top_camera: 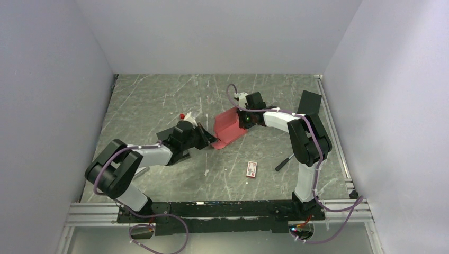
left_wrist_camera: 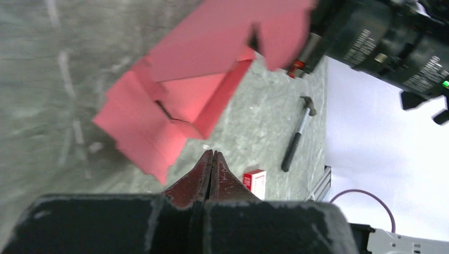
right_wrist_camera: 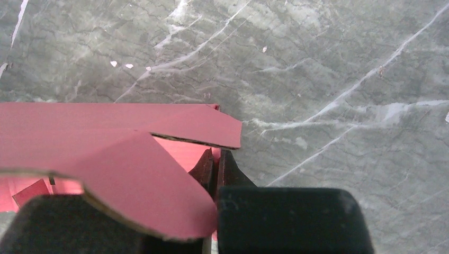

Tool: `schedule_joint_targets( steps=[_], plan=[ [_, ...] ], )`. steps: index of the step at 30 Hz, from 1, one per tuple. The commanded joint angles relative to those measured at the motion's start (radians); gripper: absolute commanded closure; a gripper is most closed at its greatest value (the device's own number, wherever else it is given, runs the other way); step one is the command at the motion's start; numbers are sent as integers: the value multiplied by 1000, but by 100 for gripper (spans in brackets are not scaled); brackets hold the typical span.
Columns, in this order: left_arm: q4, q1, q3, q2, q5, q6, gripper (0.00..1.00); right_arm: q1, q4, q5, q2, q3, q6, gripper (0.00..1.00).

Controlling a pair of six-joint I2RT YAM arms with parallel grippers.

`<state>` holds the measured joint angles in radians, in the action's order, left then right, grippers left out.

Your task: Fold the paper box

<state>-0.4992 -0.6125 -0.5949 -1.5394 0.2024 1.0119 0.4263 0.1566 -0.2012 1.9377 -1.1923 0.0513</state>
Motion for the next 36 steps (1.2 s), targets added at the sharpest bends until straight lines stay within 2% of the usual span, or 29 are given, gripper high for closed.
schedule_joint_targets(
  steps=[1, 12, 27, 33, 36],
  plan=[
    [-138, 61, 58, -60, 30, 61, 100, 11, 32, -18, 33, -7, -10, 100],
    [-225, 95, -30, -250, 41, 138, 100, 10, 32, -19, 32, -7, -10, 100],
    [-244, 103, -140, -378, 59, 162, 100, 10, 31, -23, 36, -6, -9, 100],
    [-301, 107, -76, -334, 95, 152, 100, 12, 32, -20, 34, -6, -11, 100],
    [-224, 109, -29, -237, 97, 114, 100, 9, 32, -18, 32, -7, -10, 100]
  ],
)
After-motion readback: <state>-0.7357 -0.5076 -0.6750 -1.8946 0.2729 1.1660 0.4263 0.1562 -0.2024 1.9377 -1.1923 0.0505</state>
